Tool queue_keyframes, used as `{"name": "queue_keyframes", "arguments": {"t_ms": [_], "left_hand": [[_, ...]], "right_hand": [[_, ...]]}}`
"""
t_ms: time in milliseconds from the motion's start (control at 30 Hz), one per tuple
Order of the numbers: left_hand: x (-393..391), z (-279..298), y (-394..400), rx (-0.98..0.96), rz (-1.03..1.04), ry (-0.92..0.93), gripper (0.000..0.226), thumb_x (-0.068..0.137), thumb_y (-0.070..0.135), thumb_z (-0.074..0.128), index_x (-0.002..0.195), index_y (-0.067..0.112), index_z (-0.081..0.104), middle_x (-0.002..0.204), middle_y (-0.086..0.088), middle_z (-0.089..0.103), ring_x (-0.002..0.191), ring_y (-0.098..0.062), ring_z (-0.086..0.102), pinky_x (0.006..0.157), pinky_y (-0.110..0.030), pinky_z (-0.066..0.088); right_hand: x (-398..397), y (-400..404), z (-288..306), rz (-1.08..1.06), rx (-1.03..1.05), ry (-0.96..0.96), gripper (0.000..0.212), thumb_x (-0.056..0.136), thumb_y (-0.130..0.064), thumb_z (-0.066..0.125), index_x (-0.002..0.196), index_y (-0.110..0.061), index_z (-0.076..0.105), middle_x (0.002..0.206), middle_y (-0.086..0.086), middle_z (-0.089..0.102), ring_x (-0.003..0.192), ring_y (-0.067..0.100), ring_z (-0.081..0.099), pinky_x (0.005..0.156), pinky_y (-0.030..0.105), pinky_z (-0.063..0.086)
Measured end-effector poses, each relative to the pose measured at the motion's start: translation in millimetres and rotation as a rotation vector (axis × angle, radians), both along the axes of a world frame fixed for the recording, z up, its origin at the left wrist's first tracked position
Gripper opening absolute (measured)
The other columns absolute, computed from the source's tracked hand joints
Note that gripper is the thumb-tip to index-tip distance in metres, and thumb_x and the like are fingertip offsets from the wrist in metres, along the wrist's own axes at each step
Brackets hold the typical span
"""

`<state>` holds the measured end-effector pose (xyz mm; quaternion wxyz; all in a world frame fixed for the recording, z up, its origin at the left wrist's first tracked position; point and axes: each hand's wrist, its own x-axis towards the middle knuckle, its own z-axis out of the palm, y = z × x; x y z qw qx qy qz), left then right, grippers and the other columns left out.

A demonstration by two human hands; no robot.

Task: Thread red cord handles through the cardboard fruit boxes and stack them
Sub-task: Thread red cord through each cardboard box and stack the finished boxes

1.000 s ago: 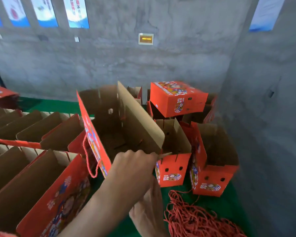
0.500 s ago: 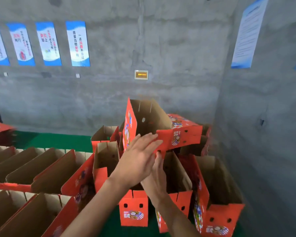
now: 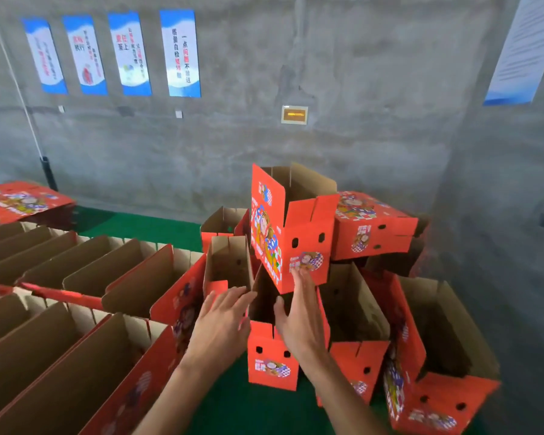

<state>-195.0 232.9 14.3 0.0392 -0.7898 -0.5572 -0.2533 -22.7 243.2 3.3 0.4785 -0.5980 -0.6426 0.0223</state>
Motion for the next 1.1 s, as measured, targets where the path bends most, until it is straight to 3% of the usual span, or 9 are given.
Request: {"name": "queue_keyframes", "arguments": {"t_ms": [67,200,300,400,533,733,900,1033,1100], "left_hand": [[-29,-17,-12,-0.038,0.145,0.032,0.054,0.097,0.033,0.055,0.149,0.033,0.041,0.156,0.006,0.042,0.148,-0.016,0.033,0.125,-0.046,0.019],[-77,-49,-29,-0.203,0.425,0.105,0.067,0.096,0.032,0.059,0.155,0.022,0.029,0.161,-0.003,0.033,0.149,-0.026,0.032,0.121,-0.046,0.027],[-92,-63,-37,-0.294,0.506,0.107,0.070,0.094,0.029,0.063,0.153,0.021,0.027,0.155,-0.004,0.039,0.135,-0.028,0.049,0.106,-0.043,0.048],[-97,-68,-41,-0.287,0.518,0.098,0.075,0.089,0.035,0.070,0.150,0.023,0.026,0.137,-0.005,0.054,0.117,-0.027,0.061,0.090,-0.040,0.056],[-95,-60,-40,-0.325,0.469,0.045,0.065,0.089,0.027,0.068,0.142,0.027,0.031,0.111,-0.003,0.068,0.093,-0.026,0.070,0.071,-0.039,0.058],[-49,-45,-52,-0.448,0.288,0.054,0.030,0.093,0.026,0.053,0.123,0.024,0.051,0.103,-0.007,0.068,0.095,-0.033,0.068,0.075,-0.039,0.055],[11,-38,-80,-0.491,0.101,0.021,0.031,0.093,0.026,0.047,0.124,0.025,0.051,0.106,-0.011,0.068,0.097,-0.040,0.066,0.078,-0.043,0.055],[51,-39,-103,-0.560,-0.037,0.011,0.047,0.087,0.022,0.051,0.134,0.027,0.046,0.112,-0.012,0.066,0.102,-0.042,0.065,0.084,-0.047,0.055],[61,-44,-107,-0.587,-0.071,0.007,0.050,0.086,0.026,0.051,0.135,0.028,0.043,0.114,-0.009,0.066,0.103,-0.040,0.065,0.085,-0.045,0.055]], "right_hand": [[0,-23,-43,0.005,0.071,0.048,0.062,0.095,-0.011,0.067,0.152,-0.003,0.043,0.158,0.013,0.043,0.149,0.026,0.039,0.121,0.024,0.031],[-40,-51,-86,0.077,0.003,0.138,0.060,0.094,-0.007,0.070,0.149,-0.006,0.045,0.151,0.010,0.050,0.140,0.024,0.051,0.112,0.038,0.046],[-46,-76,-121,0.148,-0.131,0.182,0.058,0.096,-0.008,0.067,0.150,-0.007,0.045,0.153,0.006,0.049,0.140,0.023,0.050,0.114,0.042,0.046],[-52,-89,-141,0.142,-0.228,0.159,0.057,0.097,-0.009,0.066,0.150,-0.008,0.046,0.156,0.006,0.047,0.146,0.021,0.044,0.121,0.038,0.038],[-41,-100,-151,0.163,-0.306,0.161,0.059,0.098,-0.012,0.066,0.152,-0.012,0.044,0.157,0.000,0.047,0.146,0.013,0.043,0.122,0.032,0.036],[-6,-114,-176,0.063,-0.472,0.171,0.061,0.102,-0.022,0.061,0.158,-0.016,0.036,0.158,-0.002,0.043,0.144,0.014,0.043,0.120,0.037,0.038],[35,-130,-215,-0.059,-0.670,-0.079,0.064,0.104,-0.025,0.057,0.160,-0.014,0.029,0.161,0.002,0.038,0.148,0.018,0.037,0.121,0.028,0.031],[63,-150,-246,-0.002,-0.901,-0.305,0.068,0.105,-0.028,0.052,0.164,-0.018,0.020,0.171,0.004,0.018,0.157,0.022,0.021,0.126,0.033,0.022],[71,-166,-262,0.047,-0.941,-0.429,0.061,0.105,-0.034,0.048,0.161,-0.019,0.027,0.169,0.003,0.021,0.155,0.025,0.021,0.125,0.036,0.023]]}}
